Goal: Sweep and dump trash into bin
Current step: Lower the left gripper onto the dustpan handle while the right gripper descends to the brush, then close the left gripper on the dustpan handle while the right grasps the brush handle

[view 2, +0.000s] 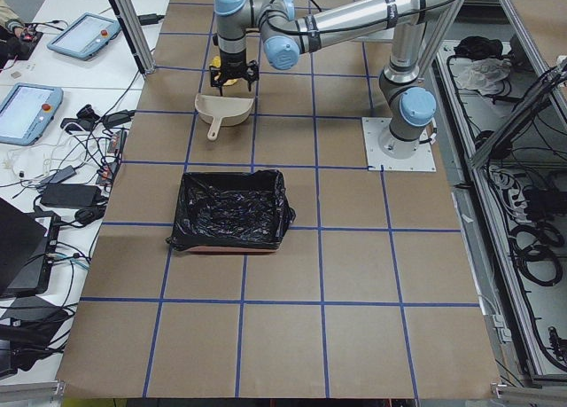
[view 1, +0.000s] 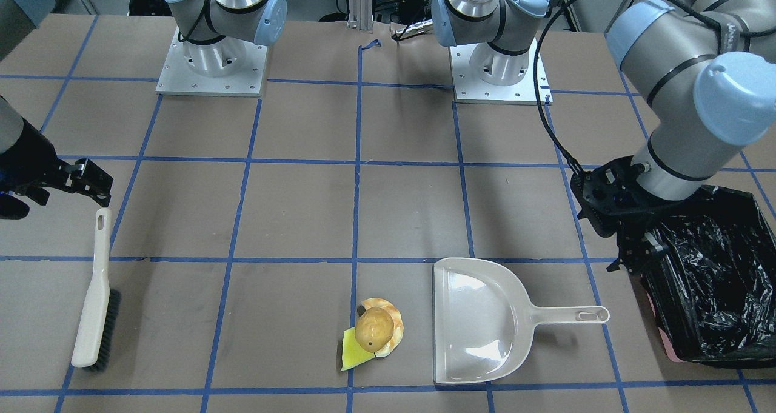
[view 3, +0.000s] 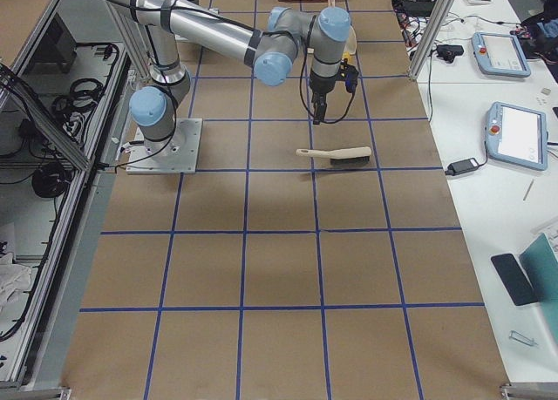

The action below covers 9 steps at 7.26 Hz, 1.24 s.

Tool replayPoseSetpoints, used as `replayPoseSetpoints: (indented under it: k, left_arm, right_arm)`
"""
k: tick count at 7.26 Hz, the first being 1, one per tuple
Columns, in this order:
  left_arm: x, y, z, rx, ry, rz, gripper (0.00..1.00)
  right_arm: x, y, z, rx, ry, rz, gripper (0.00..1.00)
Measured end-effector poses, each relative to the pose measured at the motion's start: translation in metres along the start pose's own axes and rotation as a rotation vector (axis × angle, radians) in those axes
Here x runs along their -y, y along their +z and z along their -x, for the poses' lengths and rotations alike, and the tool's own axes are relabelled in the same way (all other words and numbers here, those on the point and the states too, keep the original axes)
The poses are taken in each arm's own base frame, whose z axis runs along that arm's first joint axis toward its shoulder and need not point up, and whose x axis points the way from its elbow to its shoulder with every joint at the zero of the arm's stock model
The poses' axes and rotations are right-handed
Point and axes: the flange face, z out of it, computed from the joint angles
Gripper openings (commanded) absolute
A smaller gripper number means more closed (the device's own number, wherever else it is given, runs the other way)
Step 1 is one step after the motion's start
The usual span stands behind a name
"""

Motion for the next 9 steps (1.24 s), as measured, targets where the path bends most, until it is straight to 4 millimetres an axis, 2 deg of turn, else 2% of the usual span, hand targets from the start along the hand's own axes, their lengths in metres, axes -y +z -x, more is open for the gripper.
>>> replayPoseSetpoints:
  k: [2, 5, 8, 9]
  left_arm:
    - [-0.006, 0.034, 0.024, -0.005, 0.125, 0.058, 1.0]
    - [-0.005, 0.077, 0.042, -0.023, 0.195, 0.064, 1.0]
    - [0.001, 0.104, 0.056, 0.004, 0.271, 0.013, 1.0]
    - [0.002, 0.109, 0.06, 0.008, 0.271, -0.003, 1.0]
  right_arm:
    - [0.019, 0.039, -0.006, 0.01, 0.0, 0.038, 1.0]
    - [0.033, 0.082, -0.017, -0.001, -0.026, 0.104, 1.0]
    - [0.037, 0.11, -0.022, -0.018, -0.059, 0.149, 0.98]
    - [0.036, 0.12, -0.022, -0.016, -0.061, 0.16, 0.94]
